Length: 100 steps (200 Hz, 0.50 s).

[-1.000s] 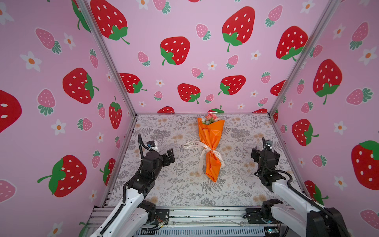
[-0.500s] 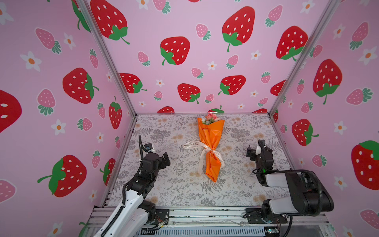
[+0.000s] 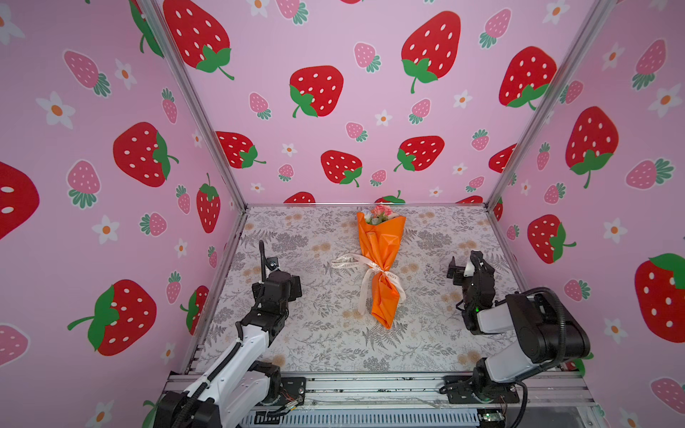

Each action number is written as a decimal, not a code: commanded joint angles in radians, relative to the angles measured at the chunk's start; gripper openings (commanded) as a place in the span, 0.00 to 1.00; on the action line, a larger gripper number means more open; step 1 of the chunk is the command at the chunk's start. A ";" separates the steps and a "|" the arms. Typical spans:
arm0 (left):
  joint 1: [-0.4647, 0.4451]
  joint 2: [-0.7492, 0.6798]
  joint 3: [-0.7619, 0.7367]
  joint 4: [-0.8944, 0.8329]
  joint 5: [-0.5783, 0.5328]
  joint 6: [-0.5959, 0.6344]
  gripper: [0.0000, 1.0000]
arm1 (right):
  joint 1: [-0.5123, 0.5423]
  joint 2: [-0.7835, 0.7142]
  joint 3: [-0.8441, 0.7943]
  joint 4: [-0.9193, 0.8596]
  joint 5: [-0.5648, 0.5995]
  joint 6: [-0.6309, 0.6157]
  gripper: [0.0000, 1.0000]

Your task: Tie the bouquet of fake flowers

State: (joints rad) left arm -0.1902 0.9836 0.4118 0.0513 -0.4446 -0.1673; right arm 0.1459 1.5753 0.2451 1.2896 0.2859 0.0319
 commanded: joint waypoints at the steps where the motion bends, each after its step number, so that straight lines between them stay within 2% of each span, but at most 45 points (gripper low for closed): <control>1: 0.043 0.078 -0.030 0.221 0.098 0.077 0.99 | -0.001 0.002 0.003 0.006 0.043 0.013 1.00; 33: 0.057 0.258 -0.026 0.441 0.208 0.127 0.99 | 0.002 0.000 0.003 0.006 0.046 0.010 1.00; 44: 0.059 0.306 0.016 0.427 0.219 0.148 0.99 | 0.003 0.000 0.003 0.005 0.045 0.010 1.00; 73: 0.078 0.410 0.034 0.585 0.276 0.212 0.99 | 0.005 0.000 0.003 0.007 0.049 0.009 1.00; 82: 0.096 0.446 0.032 0.638 0.327 0.230 0.99 | 0.006 0.000 0.003 0.006 0.049 0.008 1.00; 100: 0.150 0.532 0.017 0.740 0.374 0.183 0.99 | 0.005 0.000 0.003 0.005 0.050 0.008 1.00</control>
State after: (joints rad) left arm -0.0978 1.4387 0.4091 0.5835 -0.1654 0.0040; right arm 0.1482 1.5753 0.2451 1.2812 0.3172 0.0326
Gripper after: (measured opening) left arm 0.994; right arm 0.996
